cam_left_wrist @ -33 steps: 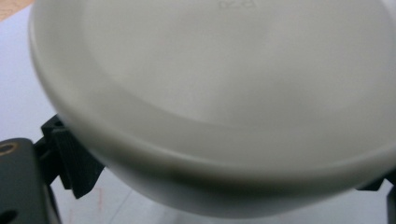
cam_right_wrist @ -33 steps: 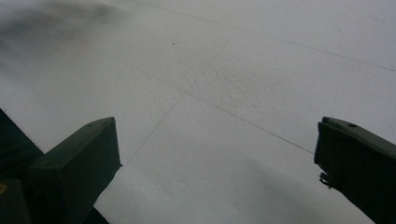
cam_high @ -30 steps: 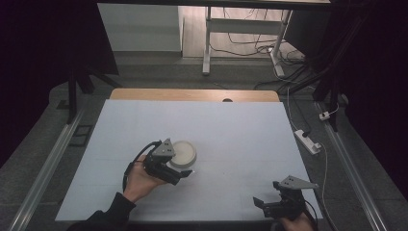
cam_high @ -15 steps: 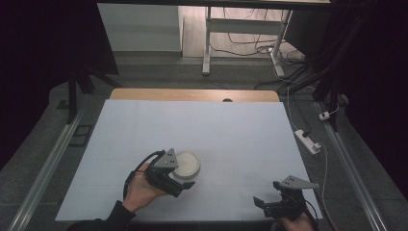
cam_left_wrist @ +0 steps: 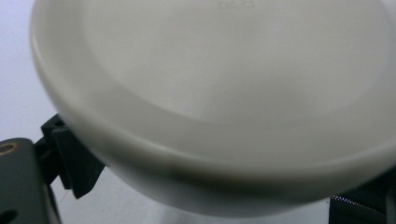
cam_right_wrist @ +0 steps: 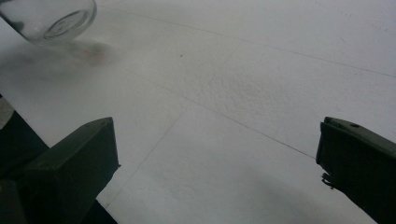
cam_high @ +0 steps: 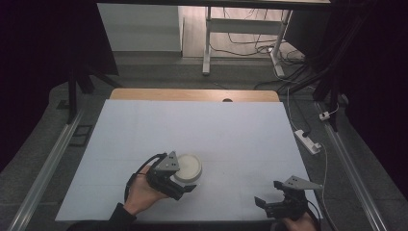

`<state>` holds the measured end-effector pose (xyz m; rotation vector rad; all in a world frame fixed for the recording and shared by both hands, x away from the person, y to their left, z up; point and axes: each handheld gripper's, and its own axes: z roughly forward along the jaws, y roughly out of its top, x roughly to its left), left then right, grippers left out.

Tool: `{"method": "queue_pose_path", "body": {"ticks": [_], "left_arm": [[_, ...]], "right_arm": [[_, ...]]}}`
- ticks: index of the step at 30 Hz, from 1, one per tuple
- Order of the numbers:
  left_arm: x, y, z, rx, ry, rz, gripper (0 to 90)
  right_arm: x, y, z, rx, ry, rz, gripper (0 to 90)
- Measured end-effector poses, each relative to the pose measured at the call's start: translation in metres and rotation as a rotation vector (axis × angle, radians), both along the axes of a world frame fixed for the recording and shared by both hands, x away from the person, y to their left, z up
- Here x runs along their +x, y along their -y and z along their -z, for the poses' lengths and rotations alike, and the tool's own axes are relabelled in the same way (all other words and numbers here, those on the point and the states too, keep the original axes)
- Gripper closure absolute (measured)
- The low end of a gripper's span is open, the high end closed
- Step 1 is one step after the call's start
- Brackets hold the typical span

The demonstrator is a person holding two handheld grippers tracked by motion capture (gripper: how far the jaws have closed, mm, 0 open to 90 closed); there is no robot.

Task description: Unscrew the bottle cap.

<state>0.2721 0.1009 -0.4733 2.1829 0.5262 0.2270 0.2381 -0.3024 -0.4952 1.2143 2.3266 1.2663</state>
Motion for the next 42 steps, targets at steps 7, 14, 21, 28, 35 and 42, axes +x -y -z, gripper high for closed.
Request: {"method": "queue_pose_path", "body": {"ticks": [7,14,21,28,35,42], "left_arm": [[0.001,-0.001,0.0,-0.008,-0.002,-0.006,7.4],[0.001,-0.001,-0.001,-0.008,-0.002,-0.002,7.5],[0.001,-0.001,-0.001,-0.013,-0.004,0.0,7.5],[0.001,0.0,0.0,-0.016,-0.005,0.007,7.5],[0.001,0.002,0.0,-0.018,-0.008,0.008,7.5],[0.002,0.002,0.0,-0.017,-0.011,0.016,7.5]], "right_arm": [[-0.001,-0.01,-0.006,0.009,0.014,-0.046,0.0],[-0.001,-0.024,-0.012,0.021,0.022,-0.08,0.0],[0.001,-0.042,-0.019,0.039,0.032,-0.14,0.0],[0.007,-0.057,-0.03,0.049,0.072,-0.193,0.0],[0.014,-0.077,-0.04,0.059,0.087,-0.239,0.0],[0.022,-0.098,-0.047,0.068,0.076,-0.286,0.0]]}}
